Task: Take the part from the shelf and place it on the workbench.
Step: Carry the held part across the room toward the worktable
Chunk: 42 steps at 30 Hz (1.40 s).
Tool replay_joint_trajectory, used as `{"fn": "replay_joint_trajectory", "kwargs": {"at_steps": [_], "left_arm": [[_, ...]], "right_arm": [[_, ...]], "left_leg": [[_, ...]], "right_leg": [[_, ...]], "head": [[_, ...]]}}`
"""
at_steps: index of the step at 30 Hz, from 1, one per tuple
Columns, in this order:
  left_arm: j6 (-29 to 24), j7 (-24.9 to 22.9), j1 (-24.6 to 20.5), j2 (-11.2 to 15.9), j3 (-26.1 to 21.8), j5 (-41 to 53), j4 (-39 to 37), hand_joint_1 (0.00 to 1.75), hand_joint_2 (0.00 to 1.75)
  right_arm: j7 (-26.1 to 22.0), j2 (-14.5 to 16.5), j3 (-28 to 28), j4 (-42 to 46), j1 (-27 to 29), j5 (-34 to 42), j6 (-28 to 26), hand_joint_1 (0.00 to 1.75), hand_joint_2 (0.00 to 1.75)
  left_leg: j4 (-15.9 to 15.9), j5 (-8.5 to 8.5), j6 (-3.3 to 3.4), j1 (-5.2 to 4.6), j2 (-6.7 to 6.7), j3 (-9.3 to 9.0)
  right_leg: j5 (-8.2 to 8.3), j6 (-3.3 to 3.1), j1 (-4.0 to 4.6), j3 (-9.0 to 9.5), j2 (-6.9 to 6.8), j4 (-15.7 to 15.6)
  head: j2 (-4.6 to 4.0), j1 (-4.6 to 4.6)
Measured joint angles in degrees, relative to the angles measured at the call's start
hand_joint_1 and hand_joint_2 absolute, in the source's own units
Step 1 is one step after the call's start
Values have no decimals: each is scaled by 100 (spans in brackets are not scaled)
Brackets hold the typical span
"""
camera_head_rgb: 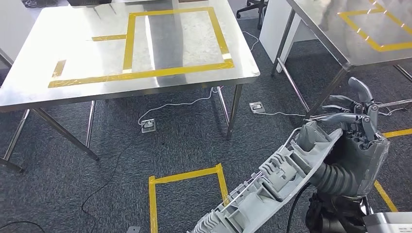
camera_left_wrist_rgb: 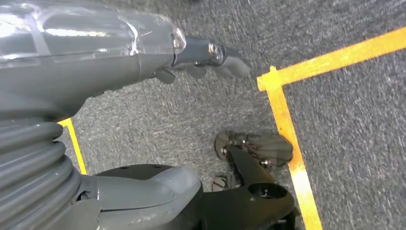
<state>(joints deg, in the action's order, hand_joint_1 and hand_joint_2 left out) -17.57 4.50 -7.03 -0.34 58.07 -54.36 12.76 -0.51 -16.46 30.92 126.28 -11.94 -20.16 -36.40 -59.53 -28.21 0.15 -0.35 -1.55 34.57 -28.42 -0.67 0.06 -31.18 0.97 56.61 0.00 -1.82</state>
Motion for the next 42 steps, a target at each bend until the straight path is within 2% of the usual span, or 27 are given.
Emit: {"fn": "replay_joint_trajectory", "kwargs": {"at_steps": [2,3,4,6,13,25,28,30,32,33,34,35,36,37,39,40,41,42], "left_arm": [[-2,-4,-2,4,0,-3,-1,0,175],[-1,-7,-1,5,0,-5,-2,0,175],[-1,-9,2,7,0,-9,-3,0,175],[-1,-24,7,7,0,-15,-3,0,175],[-1,-135,7,-1,0,-20,-2,0,175],[3,-233,6,-1,0,-34,-2,0,175],[8,-243,5,1,0,-38,-3,0,175],[8,-248,5,0,0,-39,-2,0,175],[8,-250,6,0,0,-40,-2,0,175],[8,-251,6,0,0,-40,-2,0,175],[8,-255,7,-2,0,-41,-2,0,175],[9,-260,8,-4,0,-42,-2,0,175],[9,-263,8,-6,0,-42,-2,0,175],[9,-266,7,-9,0,-41,-2,0,175],[8,-267,-7,-12,0,-39,-2,0,175],[8,-267,-17,-14,0,-38,-2,0,175],[8,-267,-24,-14,0,-37,-1,0,175],[8,-267,-27,-15,0,-36,-1,0,175]], "right_arm": [[1,-2,-1,-3,7,39,-4,175,175],[1,-2,0,-4,14,65,-7,175,175],[1,-2,1,-5,23,83,-8,175,175],[-1,-2,1,-4,30,108,-11,175,175],[-20,-2,1,-4,41,165,-12,175,175],[-73,-2,1,-4,41,225,-9,175,175],[-80,-2,2,-3,38,198,-6,175,175],[-85,-2,1,-4,26,172,-6,175,175],[-91,-2,2,-9,20,158,-6,175,175],[-94,-1,3,-14,25,158,-6,175,175],[-96,0,4,-21,34,158,-6,175,175],[-96,1,5,-28,42,157,-6,175,175],[-96,2,5,-33,47,156,-6,175,175],[-96,2,4,-35,51,154,-6,175,175],[-96,3,4,-38,68,151,-5,175,175],[-95,3,4,-37,81,151,-5,175,175],[-95,2,4,-37,93,150,-5,175,175],[-95,1,4,-36,100,150,-4,175,175]], "left_leg": [[43,2,56,13,70,-42],[105,51,86,20,61,-77],[90,30,99,18,59,-77],[95,43,73,22,58,-82],[100,35,56,25,79,-83],[102,25,63,19,101,-80],[189,45,157,13,106,-132],[365,114,213,47,102,-251],[450,144,219,73,93,-328],[451,138,211,78,84,-339],[446,128,198,84,66,-346],[438,113,176,94,37,-355],[422,93,144,112,-6,-366],[395,65,101,135,-60,-379],[310,-1,-4,175,-183,-363],[275,-17,-55,186,-249,-331],[255,-20,-98,194,-320,-294],[245,-10,-134,203,-399,-263]], "right_leg": [[-41,63,15,10,-3,23],[-55,80,12,15,-4,45],[-64,73,13,19,-16,59],[-70,69,12,22,-26,72],[-85,51,12,23,-25,76],[-85,52,10,31,-19,49],[-60,127,-7,77,-32,-34],[-154,176,-8,54,-45,65],[-462,217,-27,-216,-54,636],[-619,244,-50,-409,-56,1010],[-699,273,-79,-567,-58,1297],[-665,301,-111,-645,-60,1405],[-511,329,-144,-611,-57,1281],[-275,360,-181,-481,-24,959],[33,412,-249,-168,223,273],[72,403,-264,-77,325,87],[32,373,-261,-44,380,42],[16,320,-247,-37,331,41]], "head": [[0,63],[0,83],[0,92],[0,116],[0,126],[0,105],[0,134],[0,139],[0,83],[0,56],[0,38],[0,25],[0,20],[0,12],[0,-19],[0,-31],[0,-29],[0,-20]]}}
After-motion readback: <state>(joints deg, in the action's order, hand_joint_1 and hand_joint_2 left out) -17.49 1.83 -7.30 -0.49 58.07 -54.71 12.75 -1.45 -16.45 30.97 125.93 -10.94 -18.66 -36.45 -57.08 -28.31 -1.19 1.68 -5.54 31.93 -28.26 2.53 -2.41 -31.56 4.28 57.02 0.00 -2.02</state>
